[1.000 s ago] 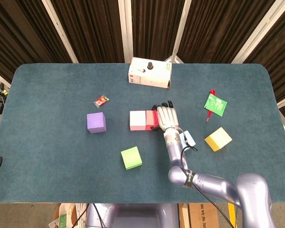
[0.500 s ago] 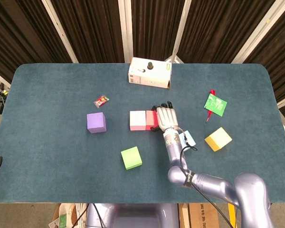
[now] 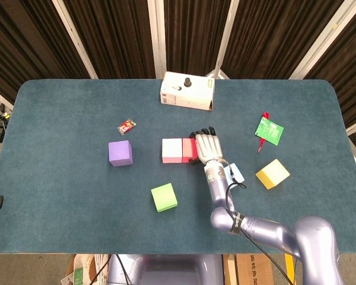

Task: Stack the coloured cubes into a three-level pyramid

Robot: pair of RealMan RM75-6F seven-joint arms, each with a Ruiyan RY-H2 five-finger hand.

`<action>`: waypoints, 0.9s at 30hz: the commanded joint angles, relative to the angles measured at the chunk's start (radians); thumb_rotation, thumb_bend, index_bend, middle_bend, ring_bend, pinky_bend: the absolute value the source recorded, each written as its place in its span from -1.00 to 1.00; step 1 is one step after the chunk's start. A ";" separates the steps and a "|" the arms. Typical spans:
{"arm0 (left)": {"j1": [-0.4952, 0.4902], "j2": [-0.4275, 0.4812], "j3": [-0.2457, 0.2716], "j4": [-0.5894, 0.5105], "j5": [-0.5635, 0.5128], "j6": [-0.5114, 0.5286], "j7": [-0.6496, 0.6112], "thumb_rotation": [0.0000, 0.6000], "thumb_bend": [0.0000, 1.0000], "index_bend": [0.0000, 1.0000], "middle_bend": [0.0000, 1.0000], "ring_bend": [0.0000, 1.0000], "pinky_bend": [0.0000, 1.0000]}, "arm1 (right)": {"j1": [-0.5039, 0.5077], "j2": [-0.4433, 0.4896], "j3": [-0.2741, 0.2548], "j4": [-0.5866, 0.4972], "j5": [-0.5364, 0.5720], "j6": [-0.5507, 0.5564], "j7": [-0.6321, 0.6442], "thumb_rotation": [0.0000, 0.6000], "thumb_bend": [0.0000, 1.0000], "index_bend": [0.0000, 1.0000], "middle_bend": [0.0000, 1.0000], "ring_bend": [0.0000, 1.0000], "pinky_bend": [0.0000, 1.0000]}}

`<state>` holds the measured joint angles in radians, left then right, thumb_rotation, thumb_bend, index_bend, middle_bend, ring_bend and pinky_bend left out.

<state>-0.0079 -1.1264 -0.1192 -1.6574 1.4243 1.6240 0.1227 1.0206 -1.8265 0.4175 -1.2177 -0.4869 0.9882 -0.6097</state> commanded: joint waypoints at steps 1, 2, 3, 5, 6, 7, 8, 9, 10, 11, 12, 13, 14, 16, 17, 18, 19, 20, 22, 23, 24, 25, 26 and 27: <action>0.000 0.000 0.000 0.000 0.000 0.000 0.000 1.00 -0.22 -0.88 -1.00 -1.00 -1.00 | -0.001 0.007 0.000 -0.010 0.005 -0.003 -0.004 1.00 -0.63 -0.33 -0.47 -0.76 -1.00; 0.000 0.000 0.000 0.000 0.000 0.000 0.001 1.00 -0.22 -0.88 -1.00 -1.00 -1.00 | -0.002 0.009 -0.002 -0.011 0.007 -0.007 -0.005 1.00 -0.63 -0.34 -0.47 -0.76 -1.00; 0.000 -0.001 0.001 -0.001 0.000 -0.001 0.002 1.00 -0.22 -0.88 -1.00 -1.00 -1.00 | -0.002 0.011 -0.003 -0.014 0.009 -0.009 -0.006 1.00 -0.63 -0.35 -0.48 -0.77 -1.00; -0.001 -0.001 0.001 -0.001 0.001 -0.001 0.003 1.00 -0.22 -0.88 -1.00 -1.00 -1.00 | -0.002 0.015 -0.006 -0.018 0.011 -0.013 -0.008 1.00 -0.63 -0.36 -0.49 -0.78 -1.00; 0.000 -0.001 0.001 -0.001 0.002 -0.001 0.003 1.00 -0.22 -0.88 -1.00 -1.00 -1.00 | -0.002 0.017 -0.007 -0.020 0.012 -0.016 -0.010 1.00 -0.63 -0.37 -0.50 -0.79 -1.00; 0.000 -0.001 0.002 -0.001 0.002 0.000 0.004 1.00 -0.22 -0.88 -1.00 -1.00 -1.00 | -0.002 0.019 -0.008 -0.022 0.014 -0.018 -0.011 1.00 -0.63 -0.37 -0.51 -0.80 -1.00; 0.000 -0.001 0.002 -0.001 0.002 0.000 0.004 1.00 -0.22 -0.88 -1.00 -1.00 -1.00 | -0.002 0.020 -0.009 -0.024 0.016 -0.019 -0.012 1.00 -0.63 -0.37 -0.52 -0.80 -1.00; 0.000 -0.001 0.001 -0.001 0.002 0.000 0.004 1.00 -0.22 -0.88 -1.00 -1.00 -1.00 | -0.001 0.021 -0.009 -0.025 0.016 -0.020 -0.012 1.00 -0.63 -0.38 -0.53 -0.81 -1.00; 0.000 -0.001 0.001 -0.002 0.001 0.000 0.004 1.00 -0.22 -0.88 -1.00 -1.00 -1.00 | -0.001 0.022 -0.009 -0.027 0.017 -0.019 -0.010 1.00 -0.63 -0.39 -0.54 -0.82 -1.00; 0.000 -0.001 0.001 -0.002 0.001 0.000 0.004 1.00 -0.22 -0.88 -1.00 -1.00 -1.00 | -0.001 0.022 -0.009 -0.028 0.016 -0.019 -0.010 1.00 -0.63 -0.40 -0.55 -0.82 -1.00; 0.000 -0.001 0.001 -0.002 0.001 0.000 0.004 1.00 -0.22 -0.88 -1.00 -1.00 -1.00 | -0.001 0.023 -0.010 -0.028 0.015 -0.018 -0.009 1.00 -0.63 -0.41 -0.56 -0.83 -1.00; 0.000 -0.001 0.001 -0.002 0.001 0.000 0.003 1.00 -0.22 -0.88 -1.00 -1.00 -1.00 | 0.000 0.023 -0.010 -0.029 0.014 -0.018 -0.008 1.00 -0.63 -0.42 -0.57 -0.83 -1.00; 0.000 -0.001 0.001 -0.002 0.001 0.000 0.003 1.00 -0.22 -0.88 -1.00 -1.00 -1.00 | 0.000 0.023 -0.010 -0.030 0.014 -0.018 -0.008 1.00 -0.63 -0.43 -0.57 -0.83 -1.00; 0.000 -0.001 0.001 -0.001 0.001 0.000 0.002 1.00 -0.22 -0.88 -1.00 -1.00 -1.00 | 0.001 0.024 -0.011 -0.031 0.014 -0.017 -0.006 1.00 -0.63 -0.44 -0.58 -0.83 -1.00; 0.000 0.000 0.001 -0.001 0.001 -0.001 0.002 1.00 -0.22 -0.88 -1.00 -1.00 -1.00 | 0.002 0.024 -0.011 -0.031 0.013 -0.017 -0.006 1.00 -0.63 -0.45 -0.58 -0.84 -1.00; -0.001 0.000 0.001 -0.001 0.001 -0.001 0.001 1.00 -0.22 -0.88 -1.00 -1.00 -1.00 | 0.003 0.024 -0.010 -0.032 0.013 -0.017 -0.005 1.00 -0.63 -0.45 -0.58 -0.84 -1.00; -0.001 0.000 0.001 -0.001 0.001 -0.001 0.000 1.00 -0.22 -0.88 -1.00 -1.00 -1.00 | 0.003 0.024 -0.011 -0.032 0.013 -0.017 -0.004 1.00 -0.63 -0.45 -0.58 -0.84 -1.00; 0.000 0.000 0.000 -0.001 0.001 -0.001 -0.001 1.00 -0.22 -0.88 -1.00 -1.00 -1.00 | 0.004 0.024 -0.011 -0.033 0.013 -0.017 -0.003 1.00 -0.63 -0.45 -0.58 -0.84 -1.00; 0.000 0.000 0.000 -0.001 0.000 -0.001 -0.002 1.00 -0.22 -0.88 -1.00 -1.00 -1.00 | 0.005 0.024 -0.011 -0.035 0.012 -0.019 -0.002 1.00 -0.63 -0.45 -0.59 -0.85 -1.00; 0.000 0.001 0.000 -0.001 0.000 -0.001 -0.002 1.00 -0.22 -0.88 -1.00 -1.00 -1.00 | 0.005 0.025 -0.012 -0.036 0.012 -0.020 -0.002 1.00 -0.63 -0.45 -0.59 -0.85 -1.00; 0.000 0.001 0.000 -0.001 0.000 -0.001 -0.003 1.00 -0.22 -0.88 -1.00 -1.00 -1.00 | 0.006 0.025 -0.013 -0.037 0.012 -0.020 -0.001 1.00 -0.63 -0.45 -0.59 -0.85 -1.00; 0.000 0.001 0.000 -0.001 0.000 -0.001 -0.004 1.00 -0.22 -0.88 -1.00 -1.00 -1.00 | 0.006 0.025 -0.013 -0.038 0.012 -0.021 0.000 1.00 -0.63 -0.45 -0.59 -0.85 -1.00; 0.000 0.001 0.000 -0.001 0.000 -0.001 -0.004 1.00 -0.22 -0.88 -1.00 -1.00 -1.00 | 0.006 0.026 -0.014 -0.040 0.012 -0.022 0.001 1.00 -0.63 -0.45 -0.59 -0.85 -1.00; 0.000 0.002 0.000 -0.001 -0.001 -0.001 -0.005 1.00 -0.22 -0.88 -1.00 -1.00 -1.00 | 0.007 0.027 -0.014 -0.042 0.012 -0.023 0.001 1.00 -0.63 -0.45 -0.59 -0.85 -1.00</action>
<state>-0.0082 -1.1248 -0.1195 -1.6582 1.4237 1.6228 0.1180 1.0270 -1.7999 0.4036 -1.2594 -0.4751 0.9657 -0.6091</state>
